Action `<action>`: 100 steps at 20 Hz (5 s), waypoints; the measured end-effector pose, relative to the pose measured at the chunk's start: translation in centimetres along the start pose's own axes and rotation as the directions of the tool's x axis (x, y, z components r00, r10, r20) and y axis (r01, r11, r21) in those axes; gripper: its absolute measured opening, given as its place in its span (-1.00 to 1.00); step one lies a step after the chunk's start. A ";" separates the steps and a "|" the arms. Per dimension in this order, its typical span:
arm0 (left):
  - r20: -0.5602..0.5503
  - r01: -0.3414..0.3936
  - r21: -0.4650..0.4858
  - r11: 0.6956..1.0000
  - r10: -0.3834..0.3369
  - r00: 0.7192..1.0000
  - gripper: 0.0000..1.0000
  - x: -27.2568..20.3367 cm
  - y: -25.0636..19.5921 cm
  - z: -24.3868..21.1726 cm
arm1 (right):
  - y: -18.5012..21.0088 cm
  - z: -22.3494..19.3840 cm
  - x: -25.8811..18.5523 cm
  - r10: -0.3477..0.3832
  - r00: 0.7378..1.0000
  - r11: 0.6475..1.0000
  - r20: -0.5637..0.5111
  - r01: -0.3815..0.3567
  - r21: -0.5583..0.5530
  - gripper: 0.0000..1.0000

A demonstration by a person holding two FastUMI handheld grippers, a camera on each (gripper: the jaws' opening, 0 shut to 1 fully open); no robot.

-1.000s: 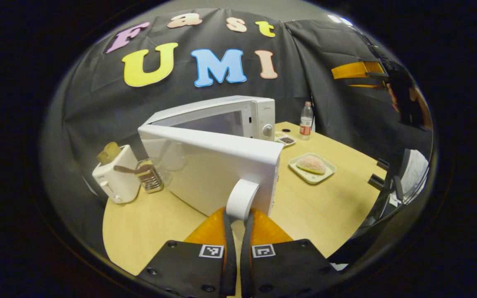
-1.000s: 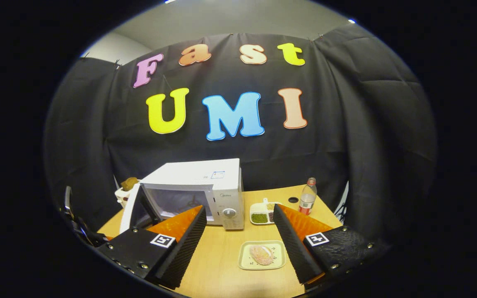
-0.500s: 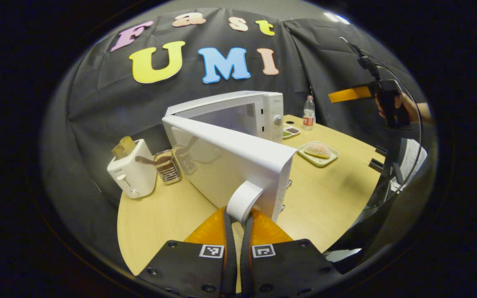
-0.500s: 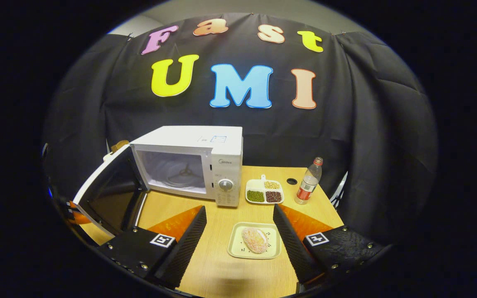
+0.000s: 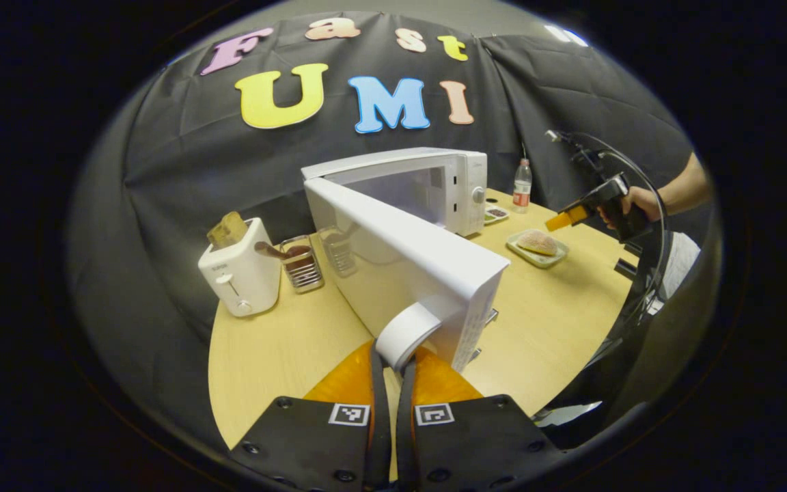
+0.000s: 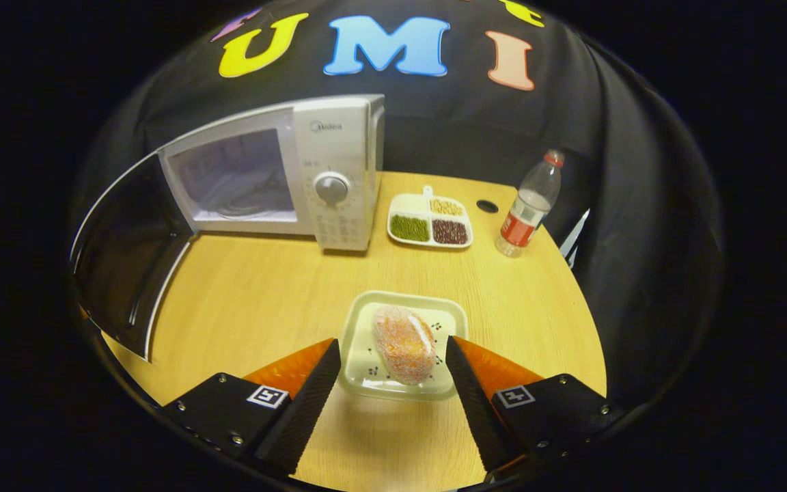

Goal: Open the microwave oven with the left hand, put the food in, and close the microwave oven.

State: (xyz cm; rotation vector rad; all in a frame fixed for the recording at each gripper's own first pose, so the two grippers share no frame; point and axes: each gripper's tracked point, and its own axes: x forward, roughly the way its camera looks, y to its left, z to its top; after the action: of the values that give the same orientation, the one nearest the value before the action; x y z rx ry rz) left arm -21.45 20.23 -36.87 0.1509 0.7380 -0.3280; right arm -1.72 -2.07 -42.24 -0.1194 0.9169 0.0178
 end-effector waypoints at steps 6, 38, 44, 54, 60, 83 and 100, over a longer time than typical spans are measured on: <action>0.001 -0.011 -0.005 1.000 0.011 1.000 -0.79 -0.2 0.8 -0.2 | -1.3 -0.6 4.3 0.022 0.998 1.000 -0.062 -0.022 0.005 0.89; 0.344 -0.183 -0.260 0.948 0.268 0.900 0.77 -8.2 -4.5 19.4 | 6.8 10.3 -8.7 0.196 0.953 0.957 0.231 -0.134 -0.258 0.15; 0.389 -0.186 -0.285 0.940 0.291 0.874 0.75 -7.1 -7.5 23.3 | 7.9 15.0 -11.5 0.228 0.892 0.887 0.391 -0.024 -0.462 0.15; 0.337 -0.304 -0.282 0.910 0.391 0.857 0.76 -9.9 -8.7 22.9 | 15.8 19.1 -9.8 0.349 0.791 0.629 0.503 0.200 -0.751 0.15; 0.261 -0.413 -0.322 0.852 0.500 0.826 0.76 -12.8 -7.2 20.5 | 19.8 21.0 -5.0 0.362 0.750 0.467 0.553 0.367 -0.804 0.14; 0.040 -0.611 -0.367 0.702 0.668 0.743 0.75 -17.9 -7.3 14.0 | 26.3 25.0 11.1 0.328 0.721 0.114 0.610 0.611 -0.784 0.15; 0.136 -0.503 -0.366 0.783 0.580 0.803 0.76 -13.2 -5.5 17.2 | 22.1 20.8 5.9 0.321 0.809 0.474 0.492 0.312 -0.823 0.93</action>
State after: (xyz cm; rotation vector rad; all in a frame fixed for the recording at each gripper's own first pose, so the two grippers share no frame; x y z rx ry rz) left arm -21.57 13.94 -15.42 0.0164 0.4636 0.3318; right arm 16.84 21.96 -36.53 -1.0654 0.1567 0.5399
